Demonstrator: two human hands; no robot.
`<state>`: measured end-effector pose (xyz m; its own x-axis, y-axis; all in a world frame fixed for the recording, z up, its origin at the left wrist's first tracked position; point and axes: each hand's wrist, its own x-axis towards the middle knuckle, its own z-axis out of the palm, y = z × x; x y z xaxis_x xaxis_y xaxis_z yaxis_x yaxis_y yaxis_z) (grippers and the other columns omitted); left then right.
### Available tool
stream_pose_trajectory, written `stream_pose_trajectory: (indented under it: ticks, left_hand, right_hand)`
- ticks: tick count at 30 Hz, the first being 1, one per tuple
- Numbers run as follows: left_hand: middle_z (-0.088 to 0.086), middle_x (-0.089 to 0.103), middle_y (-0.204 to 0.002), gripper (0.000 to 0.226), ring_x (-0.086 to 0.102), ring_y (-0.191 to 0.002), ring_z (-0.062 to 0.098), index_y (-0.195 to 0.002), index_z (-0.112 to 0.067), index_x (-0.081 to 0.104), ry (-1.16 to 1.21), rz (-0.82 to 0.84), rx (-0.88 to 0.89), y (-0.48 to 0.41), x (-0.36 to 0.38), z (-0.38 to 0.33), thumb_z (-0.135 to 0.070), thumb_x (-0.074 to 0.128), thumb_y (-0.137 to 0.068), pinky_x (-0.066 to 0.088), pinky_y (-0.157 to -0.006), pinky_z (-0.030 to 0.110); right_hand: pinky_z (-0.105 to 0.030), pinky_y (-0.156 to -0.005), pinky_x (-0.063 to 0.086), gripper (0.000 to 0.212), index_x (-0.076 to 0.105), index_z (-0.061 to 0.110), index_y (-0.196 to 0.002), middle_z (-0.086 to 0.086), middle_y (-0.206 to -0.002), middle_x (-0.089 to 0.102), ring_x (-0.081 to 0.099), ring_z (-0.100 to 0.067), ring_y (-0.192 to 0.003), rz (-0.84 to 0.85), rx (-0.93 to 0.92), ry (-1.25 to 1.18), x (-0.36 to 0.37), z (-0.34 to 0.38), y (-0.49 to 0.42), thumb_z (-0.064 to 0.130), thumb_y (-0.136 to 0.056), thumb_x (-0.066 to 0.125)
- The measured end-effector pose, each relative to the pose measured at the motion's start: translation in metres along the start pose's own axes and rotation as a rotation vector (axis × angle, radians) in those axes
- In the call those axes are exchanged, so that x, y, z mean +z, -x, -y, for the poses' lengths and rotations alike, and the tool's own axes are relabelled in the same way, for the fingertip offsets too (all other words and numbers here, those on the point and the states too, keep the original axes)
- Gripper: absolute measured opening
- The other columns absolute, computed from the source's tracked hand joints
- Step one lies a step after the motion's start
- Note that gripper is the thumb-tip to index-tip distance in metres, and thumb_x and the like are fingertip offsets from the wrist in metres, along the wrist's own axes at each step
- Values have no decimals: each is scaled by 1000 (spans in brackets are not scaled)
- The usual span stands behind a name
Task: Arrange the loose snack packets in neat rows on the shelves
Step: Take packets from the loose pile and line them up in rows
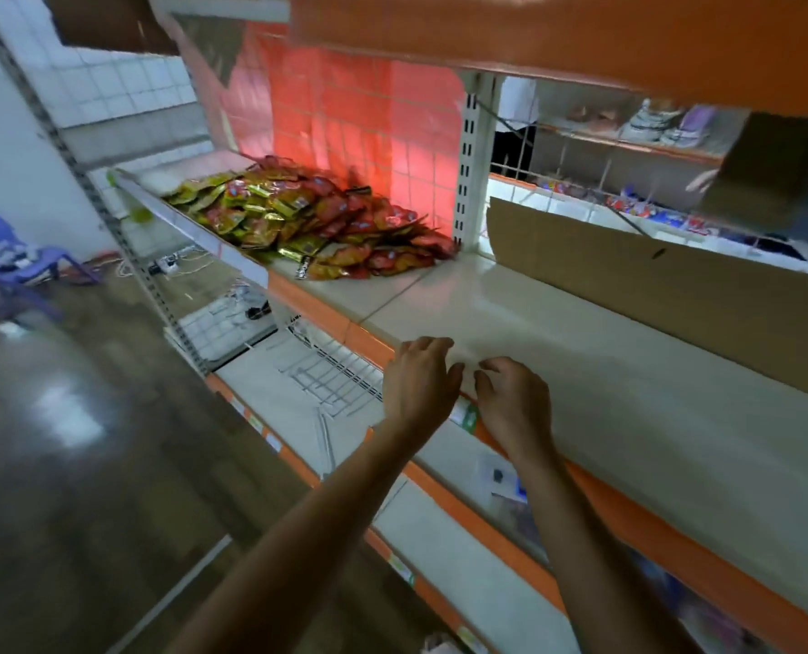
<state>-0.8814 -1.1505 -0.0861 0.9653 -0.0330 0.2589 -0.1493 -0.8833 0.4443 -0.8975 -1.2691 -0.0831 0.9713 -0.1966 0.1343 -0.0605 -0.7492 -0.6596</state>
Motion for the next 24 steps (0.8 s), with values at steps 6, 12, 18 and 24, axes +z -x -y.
stream_pose_trajectory:
  ticks: [6,12,18,24]
  left_hand:
    - [5,56,-135,45,48,-125,26,-135,-19,52,-50,-13,-56,-54,-14,56,-38,54,-94,43,-101,40]
    - [4,54,-133,46,46,-124,26,-133,-19,50,-92,-17,-120,-122,-23,105,-43,53,-94,42,-99,37]
    - [11,57,-124,42,48,-116,32,-126,-13,53,-82,-52,-174,-176,-30,139,-41,51,-94,41,-93,42]
    - [12,54,-124,41,49,-116,34,-123,-13,52,-189,70,-186,-218,-31,162,-40,56,-93,44,-92,43]
  right_hand:
    - [-26,-84,41,28,67,11,-115,-8,-117,67,59,-24,-109,19,-1,-80,53,42,-52,23,-91,58]
    - [-23,-80,39,23,67,14,-111,-4,-115,68,60,-20,-105,43,7,-138,98,85,-119,24,-94,56]
    - [-28,-80,40,21,65,16,-109,-5,-111,67,59,-26,-105,-8,82,-192,120,103,-177,26,-93,57]
    - [-26,-74,32,24,50,11,-105,-5,-102,62,60,-29,-101,-211,259,-313,126,105,-218,28,-92,60]
